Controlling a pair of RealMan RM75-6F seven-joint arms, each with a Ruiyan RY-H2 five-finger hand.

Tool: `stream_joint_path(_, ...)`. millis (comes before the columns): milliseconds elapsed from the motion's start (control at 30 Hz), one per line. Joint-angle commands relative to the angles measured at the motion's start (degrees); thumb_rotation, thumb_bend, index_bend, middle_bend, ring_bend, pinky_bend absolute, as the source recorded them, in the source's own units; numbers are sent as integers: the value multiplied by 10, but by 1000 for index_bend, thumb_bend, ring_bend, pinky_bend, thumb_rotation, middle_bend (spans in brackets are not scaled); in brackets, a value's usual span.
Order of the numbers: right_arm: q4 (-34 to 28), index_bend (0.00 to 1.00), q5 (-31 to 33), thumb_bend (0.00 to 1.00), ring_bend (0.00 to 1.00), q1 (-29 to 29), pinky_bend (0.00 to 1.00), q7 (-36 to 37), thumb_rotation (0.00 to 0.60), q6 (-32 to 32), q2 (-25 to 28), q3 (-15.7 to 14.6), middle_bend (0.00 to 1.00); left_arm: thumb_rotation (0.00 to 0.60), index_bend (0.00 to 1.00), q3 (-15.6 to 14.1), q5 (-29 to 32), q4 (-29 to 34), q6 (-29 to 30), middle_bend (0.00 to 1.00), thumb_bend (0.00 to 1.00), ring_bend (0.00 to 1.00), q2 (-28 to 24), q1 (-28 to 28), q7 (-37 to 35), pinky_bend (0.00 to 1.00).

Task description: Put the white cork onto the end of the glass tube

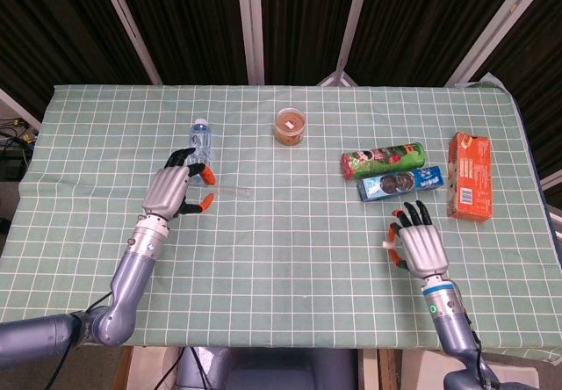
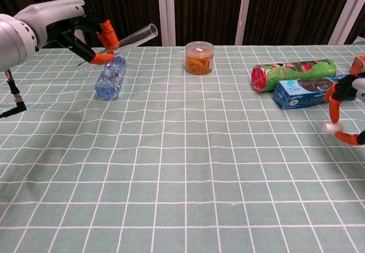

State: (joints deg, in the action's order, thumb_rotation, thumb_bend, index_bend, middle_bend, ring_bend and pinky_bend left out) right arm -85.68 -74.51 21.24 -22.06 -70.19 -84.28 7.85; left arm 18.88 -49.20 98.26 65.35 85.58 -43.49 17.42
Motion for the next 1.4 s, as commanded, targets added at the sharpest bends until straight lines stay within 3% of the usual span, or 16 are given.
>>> stream_joint_path(33,-15,655,-2,369,110,8,0,7,600,-20,19,28,262,600,604,9,19,-6,1,454,604,83,17,-9,4,0)
stream_joint_path(200,-32,656,-6,369,109,23,0,13,600,-44,43,72,263,600,603,36,60,-18,9,462,603,95,55,-28,6,0)
stream_joint_path(433,-30,656,-45,369,109,51,0,6,600,-66,61,101,263,600,601,77,111,-50,29,463,603,95,124,-57,-5,0)
stream_joint_path(900,54,656,-146,370,110,116,0,-45,600,-81,39,94,263,600,591,134,246,-103,50,463,608,96,214,-144,89,0)
stream_joint_path(1400,100,656,-177,369,109,158,0,-74,600,-66,17,78,264,600,591,154,296,-110,65,465,609,100,217,-175,152,0)
